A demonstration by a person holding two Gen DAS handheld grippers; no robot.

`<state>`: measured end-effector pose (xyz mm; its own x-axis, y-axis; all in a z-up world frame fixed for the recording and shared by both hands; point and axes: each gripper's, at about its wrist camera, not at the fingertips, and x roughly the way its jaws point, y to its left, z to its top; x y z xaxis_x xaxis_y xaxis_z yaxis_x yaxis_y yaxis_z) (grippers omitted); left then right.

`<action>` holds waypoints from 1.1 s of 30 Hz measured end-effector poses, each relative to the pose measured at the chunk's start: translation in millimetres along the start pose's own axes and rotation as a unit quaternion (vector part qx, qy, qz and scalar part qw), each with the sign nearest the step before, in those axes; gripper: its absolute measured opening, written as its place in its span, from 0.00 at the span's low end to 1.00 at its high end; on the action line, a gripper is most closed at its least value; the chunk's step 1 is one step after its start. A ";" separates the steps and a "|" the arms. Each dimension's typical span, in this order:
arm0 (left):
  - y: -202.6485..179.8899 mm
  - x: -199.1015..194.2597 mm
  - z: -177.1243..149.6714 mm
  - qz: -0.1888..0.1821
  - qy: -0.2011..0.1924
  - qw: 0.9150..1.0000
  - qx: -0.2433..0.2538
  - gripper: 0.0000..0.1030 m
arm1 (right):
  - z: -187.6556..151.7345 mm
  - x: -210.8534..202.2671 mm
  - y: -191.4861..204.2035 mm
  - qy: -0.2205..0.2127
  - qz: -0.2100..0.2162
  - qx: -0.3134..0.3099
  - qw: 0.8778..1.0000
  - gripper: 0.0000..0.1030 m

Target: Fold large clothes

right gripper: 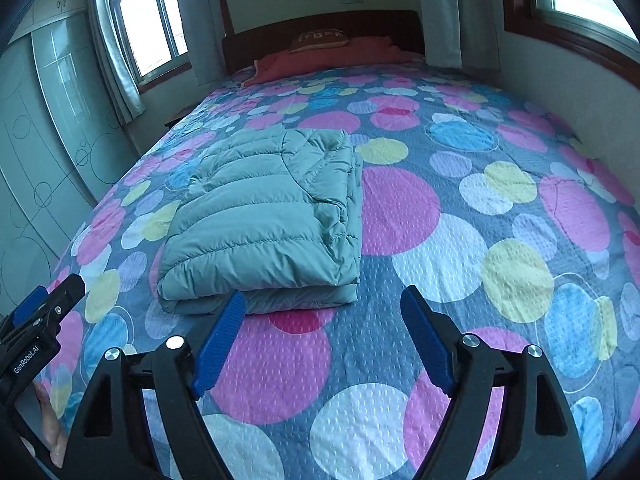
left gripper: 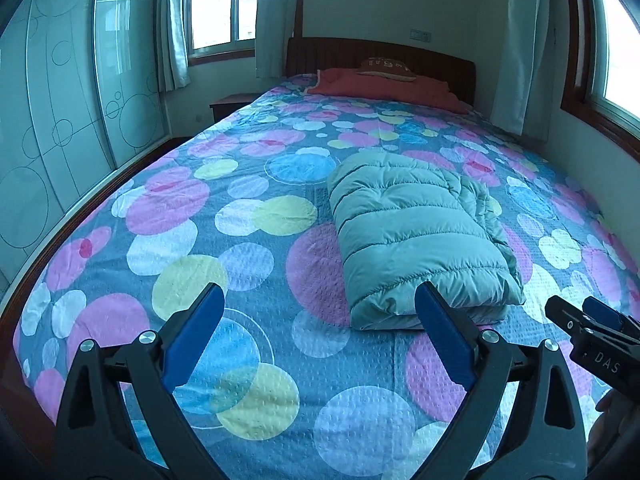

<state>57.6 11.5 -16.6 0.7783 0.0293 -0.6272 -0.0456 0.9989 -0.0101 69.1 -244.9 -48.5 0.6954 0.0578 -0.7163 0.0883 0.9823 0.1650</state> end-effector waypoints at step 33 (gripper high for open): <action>-6.6 -10.5 -4.5 -0.012 0.016 1.000 -0.006 0.93 | -3.0 -23.8 17.9 -0.042 -0.016 -0.028 0.999 0.77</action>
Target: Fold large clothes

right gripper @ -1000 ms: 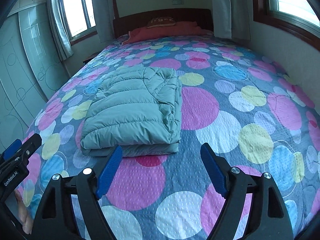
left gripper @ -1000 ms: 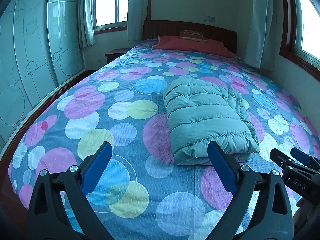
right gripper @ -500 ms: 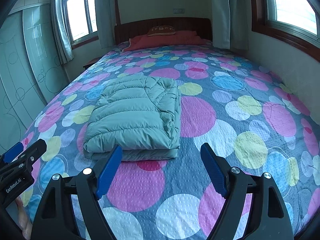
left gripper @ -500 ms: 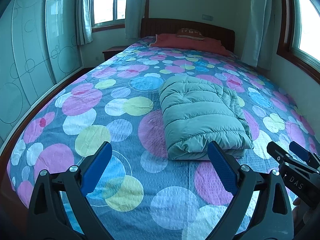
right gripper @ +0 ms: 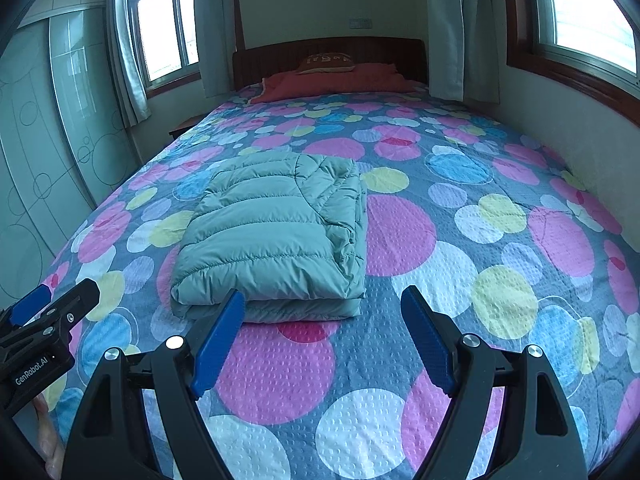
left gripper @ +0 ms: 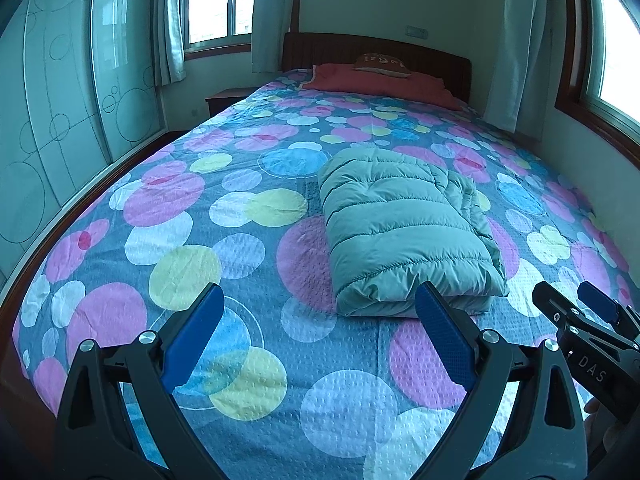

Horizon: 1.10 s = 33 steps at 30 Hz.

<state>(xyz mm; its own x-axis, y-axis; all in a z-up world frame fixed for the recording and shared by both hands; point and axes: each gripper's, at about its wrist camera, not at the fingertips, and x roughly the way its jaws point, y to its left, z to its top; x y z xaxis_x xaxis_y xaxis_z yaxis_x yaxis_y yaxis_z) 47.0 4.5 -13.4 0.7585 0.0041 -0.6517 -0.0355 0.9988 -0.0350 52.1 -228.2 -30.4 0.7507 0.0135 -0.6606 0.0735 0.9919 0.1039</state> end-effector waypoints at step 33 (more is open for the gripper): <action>1.1 0.7 -2.5 0.002 -0.003 1.000 0.003 0.93 | -0.5 -0.3 2.7 0.000 0.000 0.000 1.000 0.77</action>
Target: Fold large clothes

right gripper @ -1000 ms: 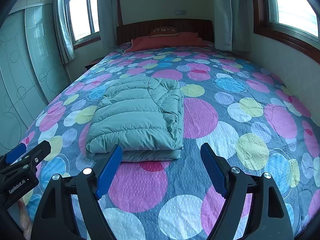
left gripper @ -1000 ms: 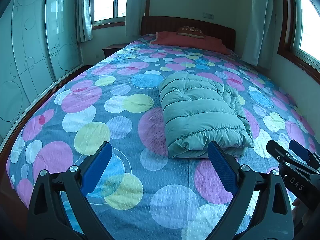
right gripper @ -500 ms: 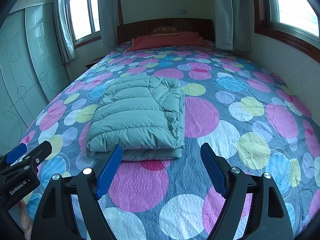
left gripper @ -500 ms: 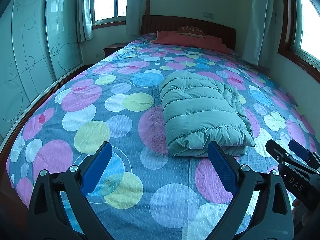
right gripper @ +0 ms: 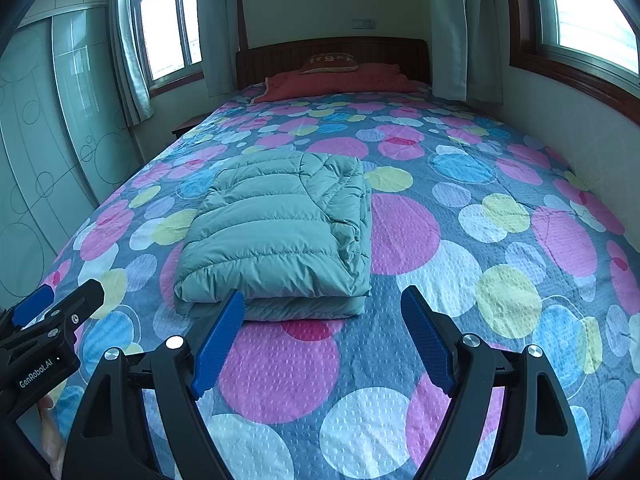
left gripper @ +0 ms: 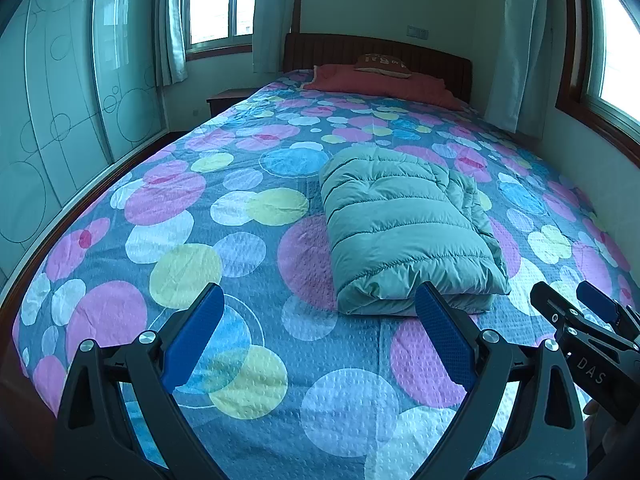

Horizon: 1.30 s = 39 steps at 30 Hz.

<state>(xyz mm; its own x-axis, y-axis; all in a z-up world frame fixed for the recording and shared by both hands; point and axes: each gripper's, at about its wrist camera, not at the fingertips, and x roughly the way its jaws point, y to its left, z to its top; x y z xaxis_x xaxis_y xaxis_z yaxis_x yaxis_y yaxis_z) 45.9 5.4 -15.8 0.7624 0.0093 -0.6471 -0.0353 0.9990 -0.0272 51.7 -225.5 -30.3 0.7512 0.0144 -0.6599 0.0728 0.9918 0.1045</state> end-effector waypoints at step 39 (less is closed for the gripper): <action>-5.7 11.8 -6.1 0.012 -0.006 1.000 0.012 0.98 | -5.3 9.2 -1.6 0.007 0.002 -0.001 1.000 0.77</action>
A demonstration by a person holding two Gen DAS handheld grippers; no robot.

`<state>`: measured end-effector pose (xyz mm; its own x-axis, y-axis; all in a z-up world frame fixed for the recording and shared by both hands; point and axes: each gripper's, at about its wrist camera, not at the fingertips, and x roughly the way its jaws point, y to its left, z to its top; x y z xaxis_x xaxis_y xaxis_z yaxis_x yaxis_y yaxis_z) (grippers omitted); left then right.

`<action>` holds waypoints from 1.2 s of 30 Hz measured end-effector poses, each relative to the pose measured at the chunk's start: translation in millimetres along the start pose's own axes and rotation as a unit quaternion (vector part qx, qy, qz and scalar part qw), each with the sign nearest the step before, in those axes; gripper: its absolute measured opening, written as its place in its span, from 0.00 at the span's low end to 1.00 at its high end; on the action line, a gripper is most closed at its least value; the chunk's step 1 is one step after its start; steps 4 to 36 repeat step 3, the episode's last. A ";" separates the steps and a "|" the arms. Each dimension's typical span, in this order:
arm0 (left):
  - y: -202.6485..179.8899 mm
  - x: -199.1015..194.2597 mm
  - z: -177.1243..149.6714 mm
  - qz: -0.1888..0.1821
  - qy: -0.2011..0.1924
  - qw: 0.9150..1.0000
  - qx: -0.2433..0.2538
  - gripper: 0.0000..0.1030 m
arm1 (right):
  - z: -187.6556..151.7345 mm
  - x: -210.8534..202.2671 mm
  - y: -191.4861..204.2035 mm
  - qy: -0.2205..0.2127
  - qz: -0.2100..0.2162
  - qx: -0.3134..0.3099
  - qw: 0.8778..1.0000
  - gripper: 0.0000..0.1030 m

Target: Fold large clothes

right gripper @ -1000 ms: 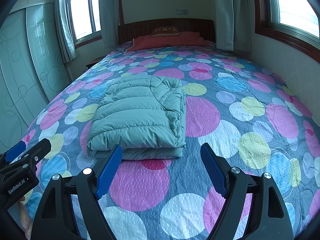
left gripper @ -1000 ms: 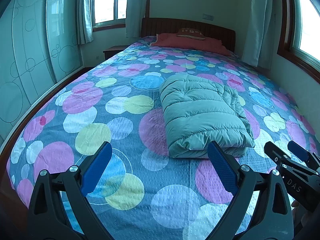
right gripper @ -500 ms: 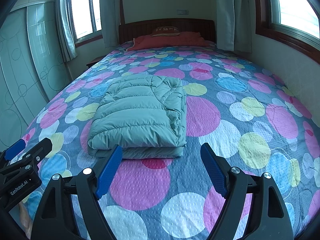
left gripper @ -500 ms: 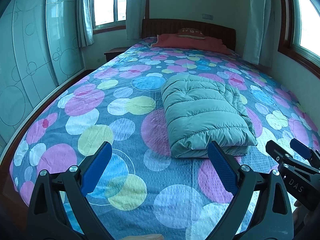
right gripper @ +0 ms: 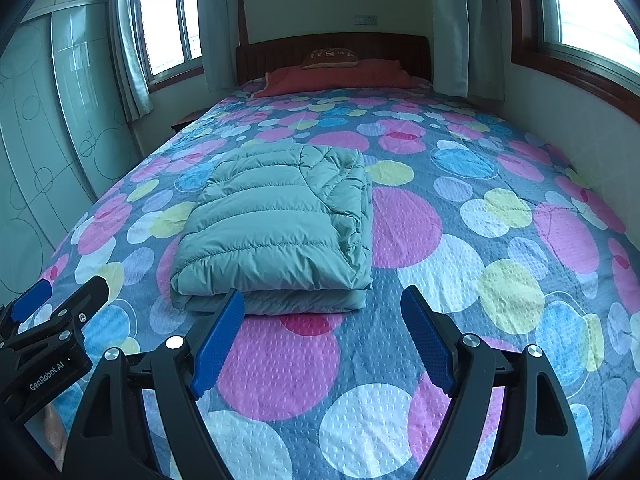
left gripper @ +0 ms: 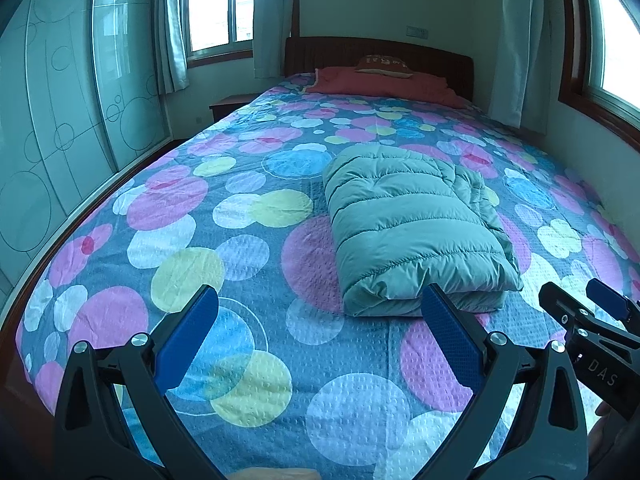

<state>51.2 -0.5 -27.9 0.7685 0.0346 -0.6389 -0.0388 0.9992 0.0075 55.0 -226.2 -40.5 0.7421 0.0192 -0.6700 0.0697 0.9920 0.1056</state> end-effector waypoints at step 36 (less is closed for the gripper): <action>3.0 8.1 -1.3 0.003 0.008 1.000 -0.004 0.98 | 0.6 3.9 -7.5 0.002 -0.003 0.006 1.000 0.77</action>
